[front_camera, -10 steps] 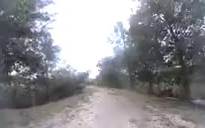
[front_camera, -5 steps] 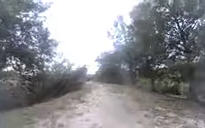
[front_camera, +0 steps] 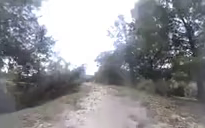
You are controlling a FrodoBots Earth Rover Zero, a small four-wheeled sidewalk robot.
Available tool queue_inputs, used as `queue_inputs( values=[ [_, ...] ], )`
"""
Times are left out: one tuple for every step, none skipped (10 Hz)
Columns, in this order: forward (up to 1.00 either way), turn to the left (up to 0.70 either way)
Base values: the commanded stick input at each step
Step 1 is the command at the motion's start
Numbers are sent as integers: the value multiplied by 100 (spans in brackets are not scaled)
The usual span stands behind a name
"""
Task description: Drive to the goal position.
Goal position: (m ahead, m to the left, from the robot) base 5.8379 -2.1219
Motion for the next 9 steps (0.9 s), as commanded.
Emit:
queue_inputs(
  values=[
    [85, 0],
    [85, 0],
    [85, 0],
    [85, 0],
    [85, 0],
    [85, 0],
    [85, 0],
    [85, 0],
    [85, 0]
  ],
)
